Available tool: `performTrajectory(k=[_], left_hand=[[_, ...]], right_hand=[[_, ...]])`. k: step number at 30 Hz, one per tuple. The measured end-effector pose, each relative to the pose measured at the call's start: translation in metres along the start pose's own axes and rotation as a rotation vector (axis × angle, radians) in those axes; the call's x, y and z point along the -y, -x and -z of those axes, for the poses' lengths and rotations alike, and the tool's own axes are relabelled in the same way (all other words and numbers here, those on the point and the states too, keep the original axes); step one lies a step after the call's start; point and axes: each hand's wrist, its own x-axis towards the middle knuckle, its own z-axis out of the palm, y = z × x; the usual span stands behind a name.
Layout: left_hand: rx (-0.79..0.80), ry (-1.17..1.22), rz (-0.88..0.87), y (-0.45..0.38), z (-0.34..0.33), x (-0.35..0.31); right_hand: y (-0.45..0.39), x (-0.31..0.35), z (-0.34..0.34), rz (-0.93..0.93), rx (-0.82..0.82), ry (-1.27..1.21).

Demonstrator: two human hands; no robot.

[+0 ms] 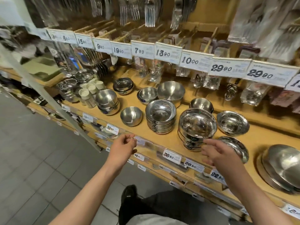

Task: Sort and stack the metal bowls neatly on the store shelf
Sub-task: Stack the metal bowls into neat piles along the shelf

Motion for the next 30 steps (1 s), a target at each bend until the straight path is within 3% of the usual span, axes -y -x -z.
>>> performTrajectory(k=[6,14,23,30], left_hand=[[-0.044,-0.002,0.027,-0.069,0.083,0.006],[-0.072,-0.064,0.083,-0.2,0.191,-0.003],[0.068,-0.259,0.158,-0.303,0.199,-0.048],[0.119,-0.495,0.115,-0.333,0.176,-0.045]], right_hand=[[-0.037,0.031,-0.097,0.031,0.045,0.007],[-0.101,0.068,-0.256,-0.07,0.086,0.001],[-0.134,0.09,-0.294,-0.191,-0.025,-0.058],[-0.144,0.084,-0.304,-0.254,-0.095,-0.117]])
